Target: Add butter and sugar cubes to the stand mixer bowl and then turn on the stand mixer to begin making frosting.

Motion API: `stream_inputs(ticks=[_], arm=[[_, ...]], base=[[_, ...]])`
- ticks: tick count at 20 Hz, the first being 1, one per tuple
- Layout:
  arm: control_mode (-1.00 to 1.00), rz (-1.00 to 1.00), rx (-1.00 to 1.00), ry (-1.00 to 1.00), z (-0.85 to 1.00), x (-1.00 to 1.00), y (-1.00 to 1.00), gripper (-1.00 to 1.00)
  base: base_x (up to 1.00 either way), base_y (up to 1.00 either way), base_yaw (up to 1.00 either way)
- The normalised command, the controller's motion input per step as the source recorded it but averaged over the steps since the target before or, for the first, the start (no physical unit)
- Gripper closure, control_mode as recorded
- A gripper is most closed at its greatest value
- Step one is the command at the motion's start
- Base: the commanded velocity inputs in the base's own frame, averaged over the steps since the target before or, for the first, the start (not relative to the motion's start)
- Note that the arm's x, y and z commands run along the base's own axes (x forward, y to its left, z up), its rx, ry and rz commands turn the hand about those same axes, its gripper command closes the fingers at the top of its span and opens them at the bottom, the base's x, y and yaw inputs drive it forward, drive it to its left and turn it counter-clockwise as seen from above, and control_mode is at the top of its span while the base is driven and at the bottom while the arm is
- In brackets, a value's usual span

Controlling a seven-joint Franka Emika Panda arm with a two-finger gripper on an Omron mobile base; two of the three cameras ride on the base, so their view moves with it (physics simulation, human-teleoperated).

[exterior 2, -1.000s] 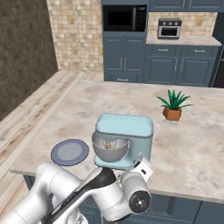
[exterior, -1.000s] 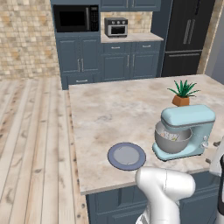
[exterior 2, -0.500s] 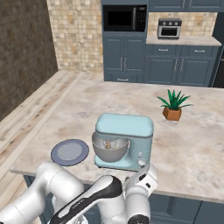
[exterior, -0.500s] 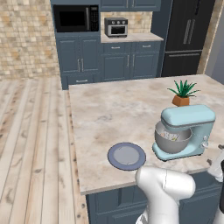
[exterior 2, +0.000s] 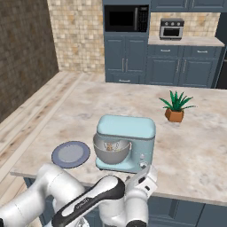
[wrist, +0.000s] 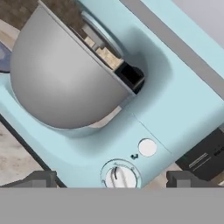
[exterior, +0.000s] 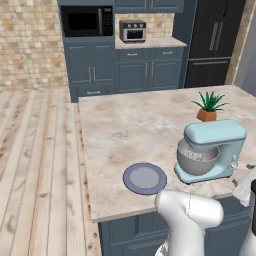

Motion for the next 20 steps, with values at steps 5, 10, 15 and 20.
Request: stream_inputs(ticks=[5, 10, 15, 20], arm=[[-1.00, 0.00, -0.02, 0.02, 0.00, 0.23, 0.00, -1.00], [-1.00, 0.00, -0.01, 0.03, 0.00, 0.07, -0.10, -1.00], [-1.00, 0.00, 0.00, 0.02, 0.00, 0.07, -0.10, -1.00], [-1.00, 0.00, 0.00, 0.02, 0.00, 0.13, -0.02, -1.00]], base=[[0.00, 0.00, 0.00], [0.00, 0.00, 0.00], [0.00, 0.00, 0.00], [0.00, 0.00, 0.00]])
